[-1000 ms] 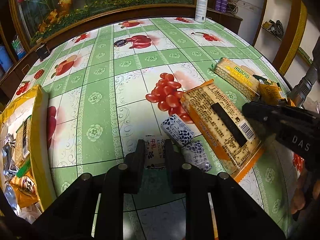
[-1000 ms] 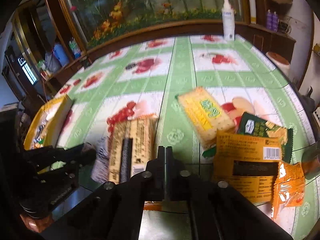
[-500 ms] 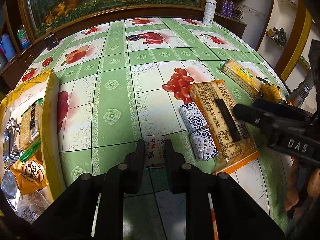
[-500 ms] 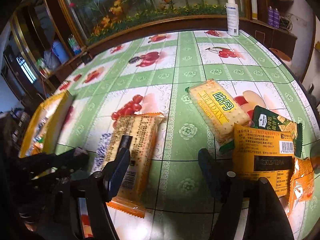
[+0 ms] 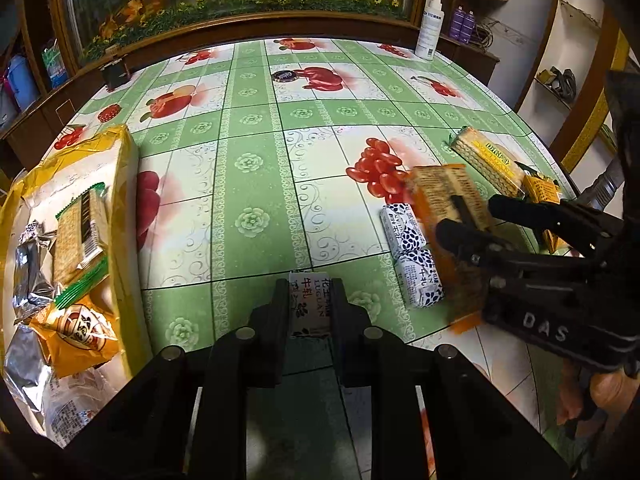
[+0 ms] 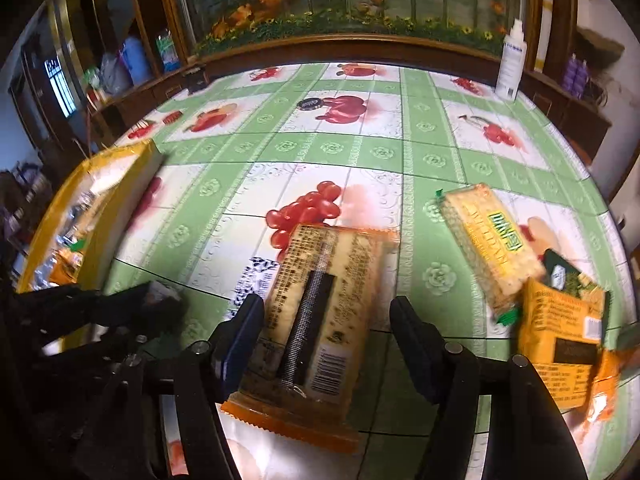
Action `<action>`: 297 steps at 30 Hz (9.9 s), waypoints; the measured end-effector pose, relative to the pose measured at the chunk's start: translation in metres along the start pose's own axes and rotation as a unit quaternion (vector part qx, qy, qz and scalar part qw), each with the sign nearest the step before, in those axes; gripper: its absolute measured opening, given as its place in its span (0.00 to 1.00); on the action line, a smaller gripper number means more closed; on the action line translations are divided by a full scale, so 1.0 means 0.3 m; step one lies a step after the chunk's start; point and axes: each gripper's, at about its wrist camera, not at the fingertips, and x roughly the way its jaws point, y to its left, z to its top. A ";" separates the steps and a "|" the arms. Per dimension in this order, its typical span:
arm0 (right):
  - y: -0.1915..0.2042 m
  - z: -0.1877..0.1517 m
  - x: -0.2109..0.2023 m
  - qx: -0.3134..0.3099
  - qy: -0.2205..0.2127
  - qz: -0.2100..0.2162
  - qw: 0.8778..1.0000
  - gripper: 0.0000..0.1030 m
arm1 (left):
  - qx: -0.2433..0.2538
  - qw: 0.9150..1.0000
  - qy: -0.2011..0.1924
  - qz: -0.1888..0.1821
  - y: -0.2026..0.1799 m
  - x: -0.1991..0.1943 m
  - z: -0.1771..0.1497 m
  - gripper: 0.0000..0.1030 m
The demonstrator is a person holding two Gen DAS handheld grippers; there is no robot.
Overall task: Organize snacks
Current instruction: 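Grasp another white candy with the left tool while the right tool grasps the tan striped biscuit pack, then carry the white candy and tan biscuit pack over the tray with both tools, then open both tools to drop the candy and biscuit pack into the tray, then withdraw both tools from the tray toward the remaining snacks, then grasp a third white candy with the left tool while the right tool grasps the yellow snack packet, then carry the white candy and yellow packet toward the tray with both tools, then lower the white candy and yellow packet over the tray with both tools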
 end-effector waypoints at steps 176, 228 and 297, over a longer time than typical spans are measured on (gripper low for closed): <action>-0.481 -0.336 -0.340 0.190 -0.057 0.015 0.980 0.67 | -0.010 1.000 0.006 0.002 -0.148 -0.050 -0.012 0.55; -0.353 -0.165 -0.084 0.048 0.019 0.063 0.997 0.90 | -0.003 0.997 0.005 -0.074 -0.050 0.027 0.005 0.31; 0.307 -0.012 -0.283 0.015 -0.055 0.238 0.970 0.71 | -0.167 0.978 -0.122 0.015 0.538 -0.468 -0.236 0.31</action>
